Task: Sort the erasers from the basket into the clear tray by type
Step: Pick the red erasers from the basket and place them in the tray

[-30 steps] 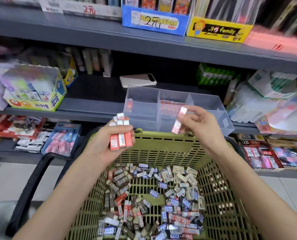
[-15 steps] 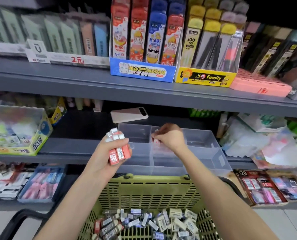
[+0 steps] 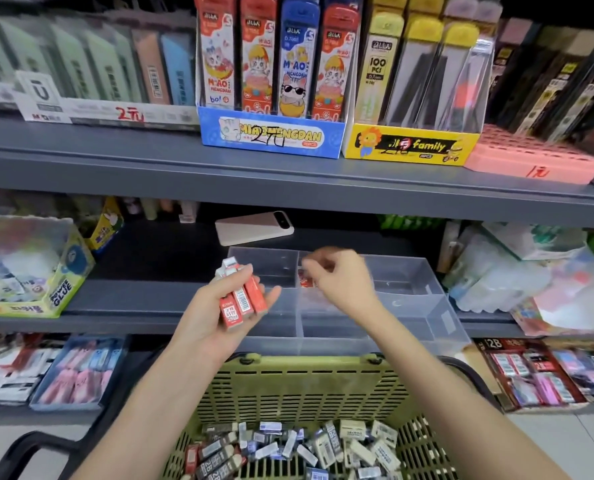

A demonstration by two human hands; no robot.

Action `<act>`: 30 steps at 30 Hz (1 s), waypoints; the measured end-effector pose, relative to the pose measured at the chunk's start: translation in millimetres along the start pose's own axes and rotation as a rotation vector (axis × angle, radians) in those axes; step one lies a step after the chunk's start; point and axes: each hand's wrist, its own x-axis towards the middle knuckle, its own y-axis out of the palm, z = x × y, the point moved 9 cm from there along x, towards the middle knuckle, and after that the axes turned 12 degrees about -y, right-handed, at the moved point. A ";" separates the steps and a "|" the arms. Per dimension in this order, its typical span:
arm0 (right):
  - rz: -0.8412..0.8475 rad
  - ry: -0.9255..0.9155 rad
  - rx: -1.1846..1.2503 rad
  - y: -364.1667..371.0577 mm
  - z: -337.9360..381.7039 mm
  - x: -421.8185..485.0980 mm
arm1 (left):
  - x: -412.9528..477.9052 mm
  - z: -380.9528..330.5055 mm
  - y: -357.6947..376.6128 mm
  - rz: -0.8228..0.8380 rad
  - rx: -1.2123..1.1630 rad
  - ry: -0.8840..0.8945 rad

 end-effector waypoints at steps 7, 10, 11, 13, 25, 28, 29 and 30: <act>0.203 0.015 0.407 38.6 51.6 -52.3 | 1.0 2.4 5.2 0.029 0.076 0.061; 0.262 0.110 0.555 43.1 46.4 -56.8 | 0.4 2.6 5.0 0.078 0.090 0.072; 0.279 0.134 0.600 43.6 44.3 -58.2 | 0.1 2.7 4.5 0.087 0.097 0.070; 0.269 0.175 0.648 40.9 38.6 -58.7 | -1.4 1.6 1.6 0.086 0.075 0.068; 0.193 0.322 0.331 59.6 19.5 19.4 | -24.0 -56.8 -57.0 -0.111 -0.072 0.265; 0.347 0.333 -0.128 74.0 5.6 42.5 | -19.1 -51.9 -59.9 -0.076 -0.068 0.238; 0.385 0.322 -0.266 77.6 2.1 47.3 | -18.3 -51.4 -60.2 -0.070 -0.053 0.239; 0.416 0.313 -0.355 82.6 -1.7 50.8 | -17.8 -51.3 -60.2 -0.066 -0.035 0.244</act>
